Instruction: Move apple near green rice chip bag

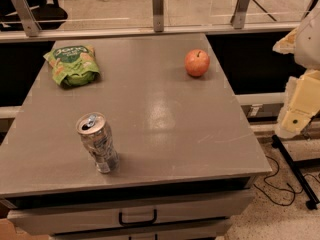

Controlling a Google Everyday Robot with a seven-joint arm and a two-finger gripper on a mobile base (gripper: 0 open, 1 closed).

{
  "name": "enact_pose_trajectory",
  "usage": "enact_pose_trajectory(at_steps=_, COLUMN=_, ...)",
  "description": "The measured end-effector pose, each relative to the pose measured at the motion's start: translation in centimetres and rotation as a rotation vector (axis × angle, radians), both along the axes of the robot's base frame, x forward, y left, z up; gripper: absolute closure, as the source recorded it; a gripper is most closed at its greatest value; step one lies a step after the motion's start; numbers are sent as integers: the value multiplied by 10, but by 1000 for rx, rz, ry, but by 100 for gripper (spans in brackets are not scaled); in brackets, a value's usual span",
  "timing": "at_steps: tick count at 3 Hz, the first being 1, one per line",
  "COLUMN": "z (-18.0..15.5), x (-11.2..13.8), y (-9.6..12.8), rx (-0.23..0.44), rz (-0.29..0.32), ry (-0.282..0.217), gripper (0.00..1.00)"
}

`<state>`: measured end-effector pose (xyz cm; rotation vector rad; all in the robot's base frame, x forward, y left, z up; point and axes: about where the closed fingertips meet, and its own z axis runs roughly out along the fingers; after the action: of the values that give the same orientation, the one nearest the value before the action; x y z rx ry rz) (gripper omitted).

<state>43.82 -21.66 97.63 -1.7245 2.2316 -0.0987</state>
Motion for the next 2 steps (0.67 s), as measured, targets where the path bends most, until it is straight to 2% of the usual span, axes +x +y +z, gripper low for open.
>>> enact_pose_trajectory(at_steps=1, z=0, x=0, y=0, rx=0, rz=0, ry=0, gripper=0)
enact_pose_trajectory(at_steps=2, z=-8, x=42, y=4, rx=78, rz=19, ry=-47, gripper=0)
